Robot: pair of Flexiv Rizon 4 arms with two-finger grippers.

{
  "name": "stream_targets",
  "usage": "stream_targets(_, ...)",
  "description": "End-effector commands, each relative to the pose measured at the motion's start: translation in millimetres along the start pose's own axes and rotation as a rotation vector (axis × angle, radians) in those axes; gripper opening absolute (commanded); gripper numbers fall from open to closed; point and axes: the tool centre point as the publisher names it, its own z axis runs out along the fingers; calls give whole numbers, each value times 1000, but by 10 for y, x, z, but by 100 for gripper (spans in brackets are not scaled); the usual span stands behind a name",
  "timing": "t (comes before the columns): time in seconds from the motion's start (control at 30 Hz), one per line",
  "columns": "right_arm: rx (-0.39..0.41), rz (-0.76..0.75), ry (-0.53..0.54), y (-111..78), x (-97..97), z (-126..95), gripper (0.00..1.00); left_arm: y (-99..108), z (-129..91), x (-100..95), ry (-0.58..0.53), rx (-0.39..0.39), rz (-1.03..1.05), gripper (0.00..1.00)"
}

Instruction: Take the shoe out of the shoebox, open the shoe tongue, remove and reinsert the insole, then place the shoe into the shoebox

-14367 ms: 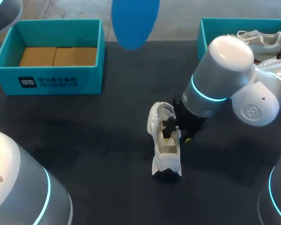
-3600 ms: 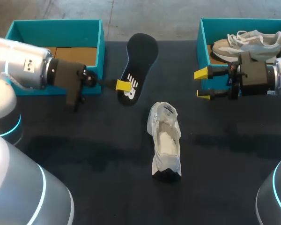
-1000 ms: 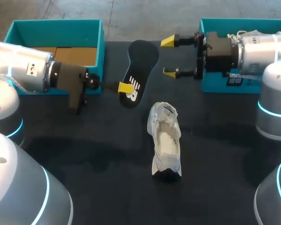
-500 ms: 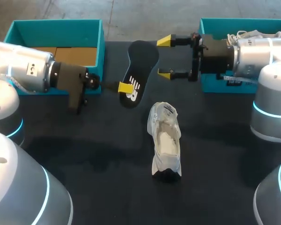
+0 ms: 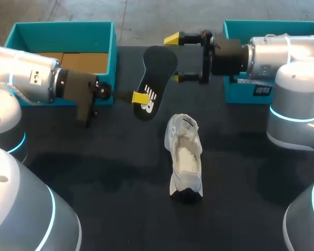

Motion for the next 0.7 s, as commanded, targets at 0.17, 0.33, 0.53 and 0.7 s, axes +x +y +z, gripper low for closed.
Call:
stream_targets(0.17,-20,-4,-9,-15,64,33,48,-8,12,8,-1,-4,3,0)
stream_targets(0.33,-28,-7,-9,-38,106,28,44,-8,12,8,-1,-4,3,0)
stream_targets(0.53,-32,-17,-14,-57,155,28,40,-8,12,8,-1,-4,3,0)
stream_targets(0.7,-36,-19,-17,-79,170,17,34,-8,12,8,-1,-4,3,0)
